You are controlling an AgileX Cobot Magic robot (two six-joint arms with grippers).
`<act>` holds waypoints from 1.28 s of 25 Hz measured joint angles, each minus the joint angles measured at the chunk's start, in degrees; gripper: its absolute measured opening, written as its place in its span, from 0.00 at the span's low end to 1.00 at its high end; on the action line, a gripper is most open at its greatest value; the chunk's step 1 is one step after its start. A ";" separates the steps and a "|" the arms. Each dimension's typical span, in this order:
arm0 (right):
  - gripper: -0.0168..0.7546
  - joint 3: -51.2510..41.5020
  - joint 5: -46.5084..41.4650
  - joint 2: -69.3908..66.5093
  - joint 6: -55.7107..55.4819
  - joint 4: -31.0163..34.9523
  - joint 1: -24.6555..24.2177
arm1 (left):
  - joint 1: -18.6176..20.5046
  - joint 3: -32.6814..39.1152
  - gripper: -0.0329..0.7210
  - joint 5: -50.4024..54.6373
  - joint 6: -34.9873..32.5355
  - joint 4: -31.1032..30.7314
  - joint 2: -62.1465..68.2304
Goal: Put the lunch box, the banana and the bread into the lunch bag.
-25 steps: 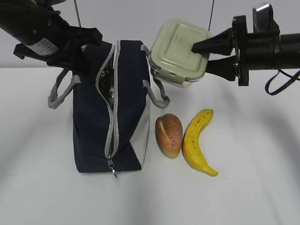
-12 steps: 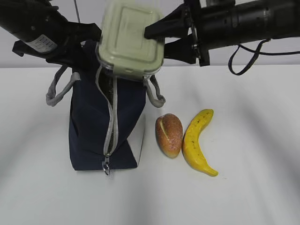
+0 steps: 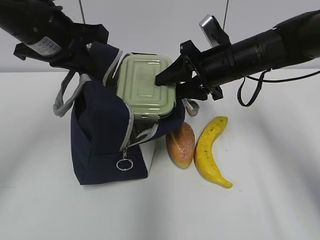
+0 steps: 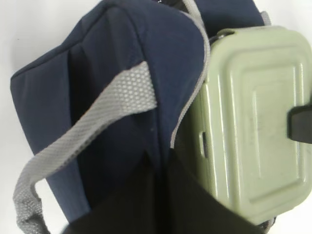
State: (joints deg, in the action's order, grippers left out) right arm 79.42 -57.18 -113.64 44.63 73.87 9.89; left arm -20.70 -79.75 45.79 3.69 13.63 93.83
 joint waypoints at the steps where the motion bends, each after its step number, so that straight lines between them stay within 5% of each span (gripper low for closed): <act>1: 0.52 0.35 0.30 -0.10 -0.10 0.00 0.27 | 0.00 0.00 0.04 0.00 0.00 0.00 0.00; 32: 0.52 10.27 5.51 -16.78 -5.12 -0.51 8.89 | 0.00 0.00 0.04 1.26 -1.54 0.00 0.00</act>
State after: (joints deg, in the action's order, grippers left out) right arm 89.69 -51.67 -130.42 39.51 73.37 18.78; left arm -20.70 -79.75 47.05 2.15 13.63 93.83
